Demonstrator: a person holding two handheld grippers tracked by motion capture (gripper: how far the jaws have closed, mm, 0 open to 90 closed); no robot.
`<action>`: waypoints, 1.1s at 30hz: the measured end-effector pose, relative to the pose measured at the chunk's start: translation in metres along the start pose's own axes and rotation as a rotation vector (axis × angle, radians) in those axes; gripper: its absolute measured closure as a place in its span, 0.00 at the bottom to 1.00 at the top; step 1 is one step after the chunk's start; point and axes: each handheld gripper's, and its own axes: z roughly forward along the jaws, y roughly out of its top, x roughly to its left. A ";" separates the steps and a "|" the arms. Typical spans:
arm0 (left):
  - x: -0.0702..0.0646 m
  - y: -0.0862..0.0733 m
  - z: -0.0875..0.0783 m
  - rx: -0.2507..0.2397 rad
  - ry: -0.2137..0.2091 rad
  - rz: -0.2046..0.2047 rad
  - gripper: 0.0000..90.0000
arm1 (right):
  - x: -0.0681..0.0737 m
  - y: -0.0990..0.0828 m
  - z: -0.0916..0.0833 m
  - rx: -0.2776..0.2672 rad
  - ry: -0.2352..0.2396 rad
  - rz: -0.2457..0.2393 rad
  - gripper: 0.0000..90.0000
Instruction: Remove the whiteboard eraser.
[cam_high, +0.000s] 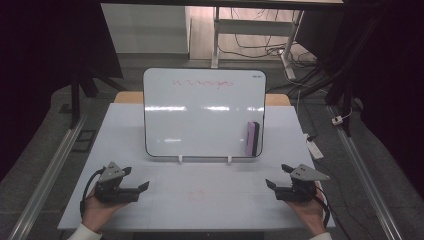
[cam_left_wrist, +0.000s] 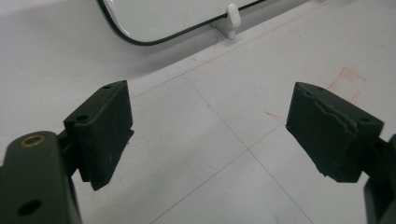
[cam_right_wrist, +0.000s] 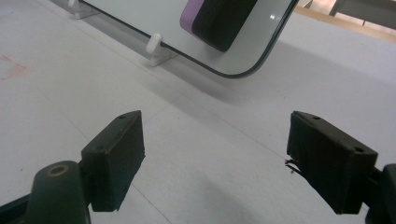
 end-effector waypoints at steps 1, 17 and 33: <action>0.000 0.000 0.000 -0.002 0.001 0.000 0.17 | 0.001 0.000 0.000 -0.001 -0.001 -0.002 0.21; 0.001 -0.001 0.001 0.010 0.005 -0.004 0.17 | 0.001 -0.001 0.000 0.008 -0.018 0.018 0.21; 0.001 0.000 0.002 0.013 0.002 -0.007 0.16 | 0.013 0.021 -0.004 -0.025 -0.013 0.014 0.23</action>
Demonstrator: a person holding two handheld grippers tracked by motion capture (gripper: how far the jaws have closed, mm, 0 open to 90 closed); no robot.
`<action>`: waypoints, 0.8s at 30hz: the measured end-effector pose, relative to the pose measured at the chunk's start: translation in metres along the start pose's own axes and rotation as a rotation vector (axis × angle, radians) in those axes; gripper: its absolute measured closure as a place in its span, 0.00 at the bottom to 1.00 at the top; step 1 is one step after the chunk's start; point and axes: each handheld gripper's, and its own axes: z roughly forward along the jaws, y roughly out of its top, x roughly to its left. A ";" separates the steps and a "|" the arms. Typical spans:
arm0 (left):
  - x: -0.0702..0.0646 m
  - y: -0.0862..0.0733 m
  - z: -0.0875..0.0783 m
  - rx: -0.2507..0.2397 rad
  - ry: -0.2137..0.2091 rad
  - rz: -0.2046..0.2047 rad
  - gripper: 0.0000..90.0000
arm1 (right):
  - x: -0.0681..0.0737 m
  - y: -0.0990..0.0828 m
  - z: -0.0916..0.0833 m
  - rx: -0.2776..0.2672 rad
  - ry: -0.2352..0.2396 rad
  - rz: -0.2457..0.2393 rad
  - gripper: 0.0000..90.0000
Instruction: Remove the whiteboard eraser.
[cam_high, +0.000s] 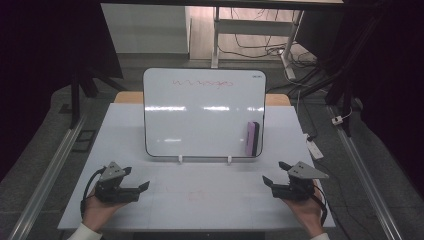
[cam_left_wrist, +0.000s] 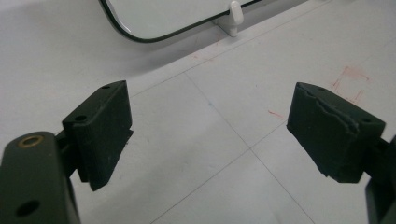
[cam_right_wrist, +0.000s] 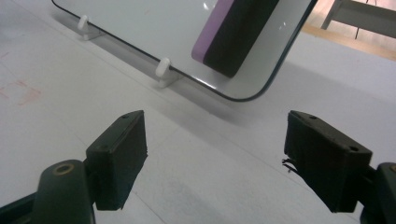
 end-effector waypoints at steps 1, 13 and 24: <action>0.000 0.000 0.001 0.003 -0.001 -0.001 0.16 | 0.001 0.002 0.000 -0.003 -0.001 0.001 0.23; 0.000 0.000 0.004 0.018 -0.004 0.003 0.16 | 0.003 0.038 0.014 -0.011 -0.080 0.058 0.25; 0.000 -0.001 0.007 0.030 -0.003 0.012 0.16 | 0.002 0.065 0.054 0.021 -0.148 0.118 0.28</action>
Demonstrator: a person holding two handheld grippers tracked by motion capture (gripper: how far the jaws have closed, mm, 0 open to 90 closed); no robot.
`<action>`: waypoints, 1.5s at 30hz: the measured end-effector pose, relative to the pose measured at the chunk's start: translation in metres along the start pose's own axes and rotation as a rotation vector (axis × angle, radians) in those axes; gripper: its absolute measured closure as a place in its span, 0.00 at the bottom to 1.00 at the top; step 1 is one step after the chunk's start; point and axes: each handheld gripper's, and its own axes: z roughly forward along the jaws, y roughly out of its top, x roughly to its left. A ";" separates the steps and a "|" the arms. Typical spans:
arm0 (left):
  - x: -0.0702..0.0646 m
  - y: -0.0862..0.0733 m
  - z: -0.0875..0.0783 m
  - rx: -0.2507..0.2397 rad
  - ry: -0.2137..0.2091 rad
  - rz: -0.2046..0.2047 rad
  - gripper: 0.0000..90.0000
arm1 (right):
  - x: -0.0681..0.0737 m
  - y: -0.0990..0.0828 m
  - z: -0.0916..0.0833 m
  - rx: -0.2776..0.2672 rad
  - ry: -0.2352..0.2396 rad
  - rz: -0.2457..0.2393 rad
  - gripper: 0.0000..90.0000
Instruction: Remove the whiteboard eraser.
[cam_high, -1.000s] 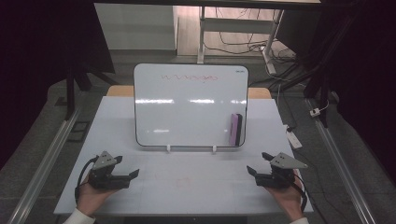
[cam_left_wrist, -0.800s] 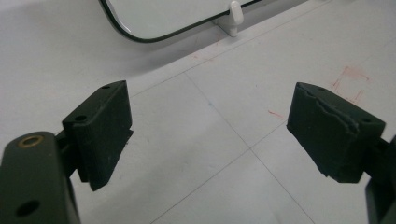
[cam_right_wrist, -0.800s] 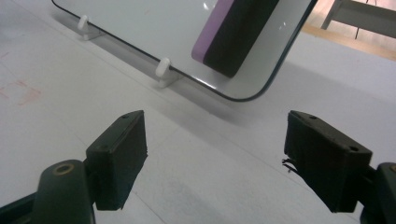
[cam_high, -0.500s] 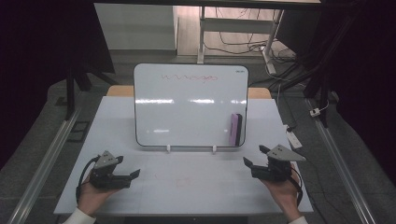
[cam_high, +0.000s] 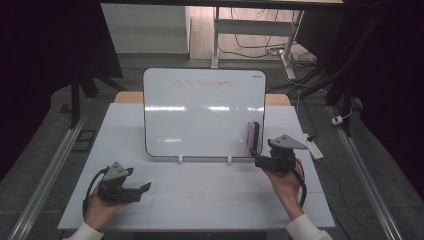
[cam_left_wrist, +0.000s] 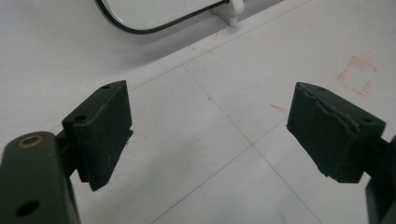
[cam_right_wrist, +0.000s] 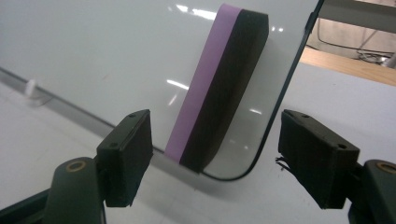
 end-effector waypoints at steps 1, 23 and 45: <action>0.000 0.000 0.000 0.000 0.001 0.000 0.16 | 0.001 0.002 0.003 0.001 -0.009 0.002 0.28; 0.002 -0.002 0.001 0.003 0.004 0.002 0.16 | 0.023 0.006 0.038 0.049 -0.160 -0.011 0.57; 0.003 -0.003 0.002 0.008 0.006 0.003 0.17 | 0.016 0.004 0.029 0.003 -0.141 0.025 0.67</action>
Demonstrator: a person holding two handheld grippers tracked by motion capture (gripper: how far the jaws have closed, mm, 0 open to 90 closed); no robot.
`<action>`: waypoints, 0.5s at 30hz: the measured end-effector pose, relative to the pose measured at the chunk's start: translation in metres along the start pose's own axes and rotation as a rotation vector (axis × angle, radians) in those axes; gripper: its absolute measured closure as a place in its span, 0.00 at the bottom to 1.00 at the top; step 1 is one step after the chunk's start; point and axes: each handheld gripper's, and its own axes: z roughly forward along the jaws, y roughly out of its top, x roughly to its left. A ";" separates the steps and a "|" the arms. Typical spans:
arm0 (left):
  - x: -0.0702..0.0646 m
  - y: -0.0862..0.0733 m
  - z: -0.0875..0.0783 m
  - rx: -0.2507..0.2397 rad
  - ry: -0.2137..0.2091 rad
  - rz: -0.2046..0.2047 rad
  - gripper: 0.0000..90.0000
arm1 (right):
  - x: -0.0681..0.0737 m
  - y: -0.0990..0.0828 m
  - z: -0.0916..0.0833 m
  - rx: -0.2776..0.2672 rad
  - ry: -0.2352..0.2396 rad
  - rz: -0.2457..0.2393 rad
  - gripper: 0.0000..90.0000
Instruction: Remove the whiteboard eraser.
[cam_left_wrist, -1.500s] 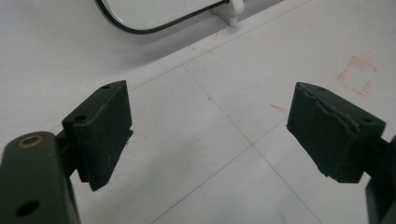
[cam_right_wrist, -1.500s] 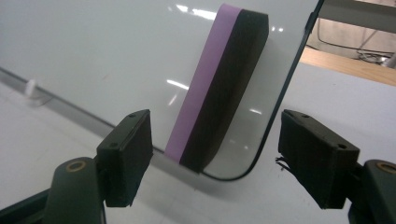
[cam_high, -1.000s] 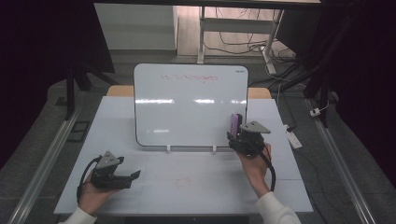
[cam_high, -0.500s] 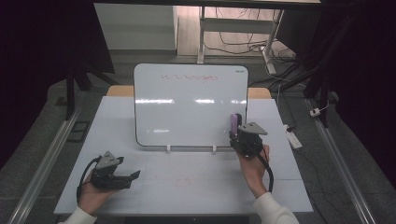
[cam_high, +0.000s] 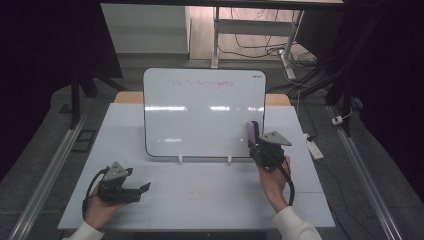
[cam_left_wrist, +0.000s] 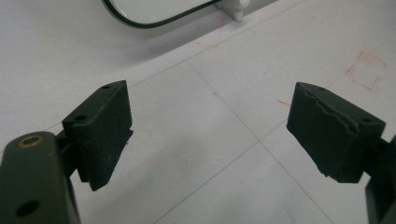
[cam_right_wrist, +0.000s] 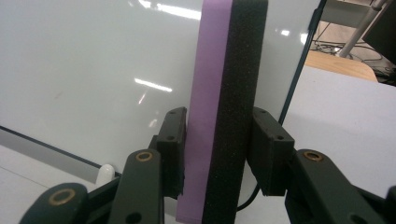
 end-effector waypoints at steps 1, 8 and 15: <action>0.000 0.000 0.000 -0.003 0.000 -0.001 0.17 | 0.000 0.000 0.000 0.000 0.000 0.000 0.67; -0.007 0.014 0.001 -0.048 -0.045 -0.036 0.17 | 0.006 0.001 -0.010 -0.042 0.067 0.016 0.68; -0.024 0.044 0.003 -0.115 -0.122 -0.069 0.17 | 0.027 -0.004 -0.014 -0.074 0.170 0.035 0.68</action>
